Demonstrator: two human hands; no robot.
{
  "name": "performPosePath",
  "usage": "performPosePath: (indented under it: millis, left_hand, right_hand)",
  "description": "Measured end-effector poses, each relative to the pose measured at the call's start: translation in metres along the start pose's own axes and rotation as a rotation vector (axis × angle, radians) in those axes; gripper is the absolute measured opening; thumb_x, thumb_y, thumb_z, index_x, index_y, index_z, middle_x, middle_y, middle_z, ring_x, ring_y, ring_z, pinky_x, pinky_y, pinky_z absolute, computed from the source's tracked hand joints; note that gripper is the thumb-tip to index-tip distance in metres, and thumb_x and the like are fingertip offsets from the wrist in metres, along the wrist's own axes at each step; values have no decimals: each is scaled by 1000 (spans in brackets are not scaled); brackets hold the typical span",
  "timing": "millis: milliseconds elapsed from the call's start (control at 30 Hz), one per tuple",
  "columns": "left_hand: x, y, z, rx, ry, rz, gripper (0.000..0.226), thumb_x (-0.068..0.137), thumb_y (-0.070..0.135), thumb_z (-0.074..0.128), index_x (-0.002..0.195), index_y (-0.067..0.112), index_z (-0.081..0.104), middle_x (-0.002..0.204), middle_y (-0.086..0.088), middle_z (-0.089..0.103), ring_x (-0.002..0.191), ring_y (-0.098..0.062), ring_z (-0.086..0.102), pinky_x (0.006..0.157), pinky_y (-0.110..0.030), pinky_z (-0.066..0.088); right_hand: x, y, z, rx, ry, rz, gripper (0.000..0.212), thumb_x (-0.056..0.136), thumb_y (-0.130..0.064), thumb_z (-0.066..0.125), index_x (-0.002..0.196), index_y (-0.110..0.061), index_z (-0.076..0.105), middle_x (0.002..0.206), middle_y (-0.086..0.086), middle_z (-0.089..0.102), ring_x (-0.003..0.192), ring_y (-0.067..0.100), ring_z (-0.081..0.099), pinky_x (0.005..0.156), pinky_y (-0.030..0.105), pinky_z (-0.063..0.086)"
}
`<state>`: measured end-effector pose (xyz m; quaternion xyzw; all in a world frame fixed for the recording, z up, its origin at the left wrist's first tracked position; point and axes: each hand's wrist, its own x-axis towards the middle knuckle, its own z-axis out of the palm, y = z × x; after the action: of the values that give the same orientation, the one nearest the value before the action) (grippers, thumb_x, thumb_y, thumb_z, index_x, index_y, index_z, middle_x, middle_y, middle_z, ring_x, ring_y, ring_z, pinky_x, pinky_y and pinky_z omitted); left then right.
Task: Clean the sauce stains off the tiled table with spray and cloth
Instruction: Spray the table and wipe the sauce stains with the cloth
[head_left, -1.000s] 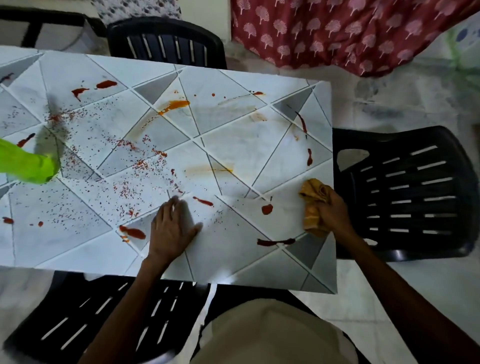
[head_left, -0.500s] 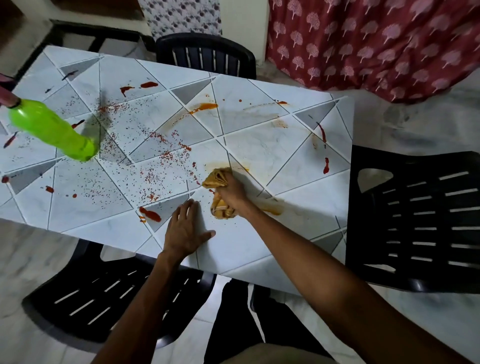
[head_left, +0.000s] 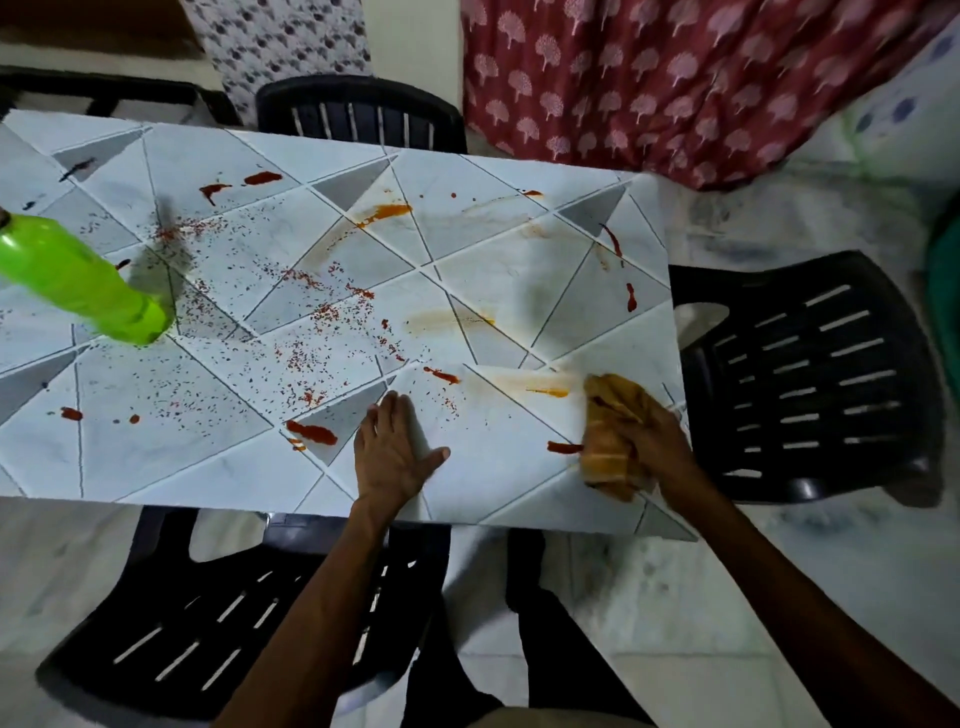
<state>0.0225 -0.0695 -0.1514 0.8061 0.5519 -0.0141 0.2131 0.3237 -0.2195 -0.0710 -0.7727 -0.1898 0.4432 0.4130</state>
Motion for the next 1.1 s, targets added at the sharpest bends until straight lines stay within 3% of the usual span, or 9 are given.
performPosePath:
  millis: [100,200,300,400,500,633,767,933,1100]
  left_hand:
    - [-1,-10,-1,-11,10,55,101,77,64,67,151,7,29,158,-13,30,143,-35,28,114,-49,31]
    - [-8,-20,-1,-27,37,112,96,75,56,74,146,3,36,151,-18,39,138,-37,36,113,-49,34]
    - [-21,-28,-1,-19,34,184,91,70,46,81,140,0,44,143,-21,46,129,-40,45,106,-50,41]
    - [-30,-37,-5,23,48,220,88,70,45,79,139,3,45,144,-17,46,128,-37,45,100,-49,46]
    - [-26,-50,-13,2,112,197,84,75,47,76,140,6,45,143,-15,46,125,-36,46,93,-50,47]
    - [2,-73,-29,-35,184,182,76,78,52,63,138,8,48,138,-15,49,121,-37,48,95,-48,46]
    - [37,-106,-52,-31,251,114,77,80,56,58,136,5,47,134,-19,51,119,-40,50,93,-51,49]
    - [65,-152,-87,24,321,94,73,82,55,49,131,1,49,130,-27,55,114,-47,55,88,-56,51]
    - [81,-206,-96,75,216,20,79,81,63,44,135,6,50,141,-20,49,125,-42,47,97,-53,47]
  right_hand:
    - [-17,45,-6,48,151,52,44,86,-16,73,127,-29,68,118,4,73,100,21,68,93,39,53]
    - [-26,69,17,155,307,130,52,70,-34,83,120,-29,72,98,1,74,86,25,66,85,41,52]
    - [-27,59,52,166,360,110,46,77,-36,78,122,-32,69,103,0,76,84,18,67,84,38,56]
    - [-20,37,90,160,351,126,21,85,-27,73,106,-27,69,86,0,78,62,15,68,56,28,56]
    - [3,20,133,63,343,131,33,76,-41,75,106,-31,66,89,5,76,76,30,73,69,43,62]
    - [32,-3,198,46,308,86,28,92,-37,55,119,-34,61,88,5,72,80,32,71,76,51,60]
    - [51,-46,266,-57,230,-38,22,99,-18,53,119,-18,62,111,11,68,105,33,65,86,35,49]
    - [72,-89,349,-305,89,-112,49,89,-10,61,137,-19,53,129,16,60,120,38,56,104,48,47]
    - [73,-125,396,-148,-348,-118,55,95,5,53,145,-16,50,117,6,66,89,17,63,74,29,53]
